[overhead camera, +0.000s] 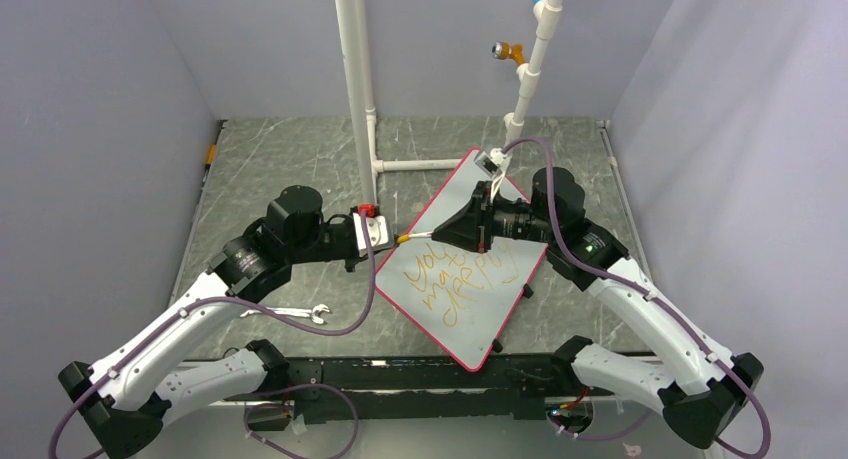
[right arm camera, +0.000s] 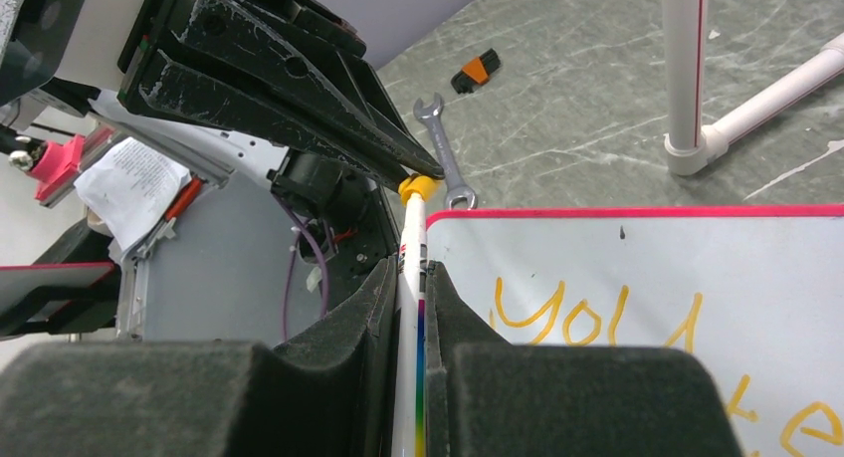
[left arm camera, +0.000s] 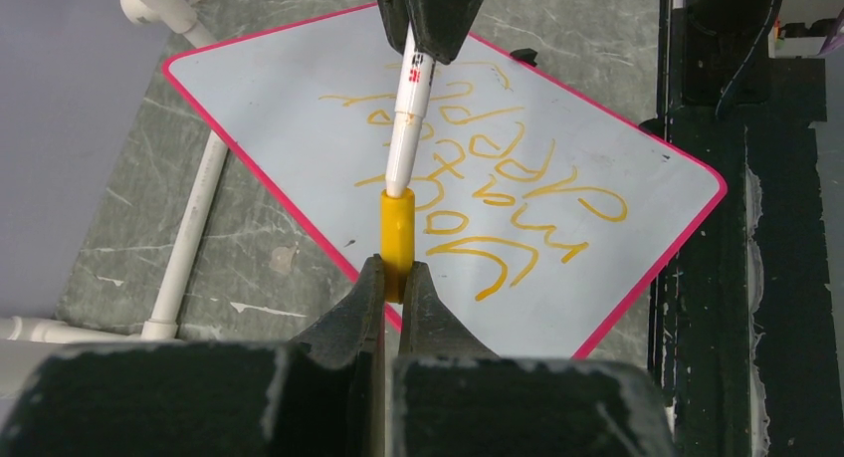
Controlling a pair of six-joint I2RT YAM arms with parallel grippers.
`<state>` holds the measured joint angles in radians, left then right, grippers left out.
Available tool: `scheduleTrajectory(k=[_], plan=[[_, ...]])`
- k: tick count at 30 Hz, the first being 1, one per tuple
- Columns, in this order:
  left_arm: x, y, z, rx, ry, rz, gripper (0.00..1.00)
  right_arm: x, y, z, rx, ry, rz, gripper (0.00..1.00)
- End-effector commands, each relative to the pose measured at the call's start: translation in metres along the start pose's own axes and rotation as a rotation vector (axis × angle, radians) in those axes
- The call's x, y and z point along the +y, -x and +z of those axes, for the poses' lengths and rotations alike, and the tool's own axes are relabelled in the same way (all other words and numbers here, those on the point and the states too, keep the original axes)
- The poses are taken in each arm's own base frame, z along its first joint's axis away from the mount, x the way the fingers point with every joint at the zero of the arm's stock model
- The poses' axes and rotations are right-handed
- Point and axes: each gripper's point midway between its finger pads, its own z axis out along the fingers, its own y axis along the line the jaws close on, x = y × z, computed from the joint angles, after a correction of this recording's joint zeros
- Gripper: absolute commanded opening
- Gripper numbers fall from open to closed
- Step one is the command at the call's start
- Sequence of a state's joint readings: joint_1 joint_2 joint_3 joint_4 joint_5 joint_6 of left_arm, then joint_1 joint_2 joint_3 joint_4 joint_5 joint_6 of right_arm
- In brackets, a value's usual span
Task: Write a sentence on the whiteboard
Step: Insert the pen cap into the whiteboard marker.
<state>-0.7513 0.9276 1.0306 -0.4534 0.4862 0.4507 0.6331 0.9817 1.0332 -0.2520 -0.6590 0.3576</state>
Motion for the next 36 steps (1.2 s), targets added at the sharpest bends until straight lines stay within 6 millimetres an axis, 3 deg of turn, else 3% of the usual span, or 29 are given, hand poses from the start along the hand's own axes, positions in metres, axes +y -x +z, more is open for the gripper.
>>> scheduleTrajectory(k=[1, 13, 25, 36], plan=[[0.000, 0.020, -0.001, -0.062, -0.017, 0.020, 0.00, 0.002, 0.008, 0.004, -0.006, 0.003, -0.037, 0.00], [-0.003, 0.018, 0.001, -0.054, -0.041, 0.011, 0.00, 0.002, -0.004, 0.022, 0.133, -0.043, -0.081, 0.00], [-0.005, 0.018, 0.001, -0.065, -0.046, 0.005, 0.00, 0.017, -0.016, 0.052, 0.231, 0.000, -0.119, 0.00], [0.009, 0.028, -0.007, -0.117, 0.058, 0.025, 0.00, 0.025, -0.007, 0.063, 0.178, 0.013, -0.005, 0.00]])
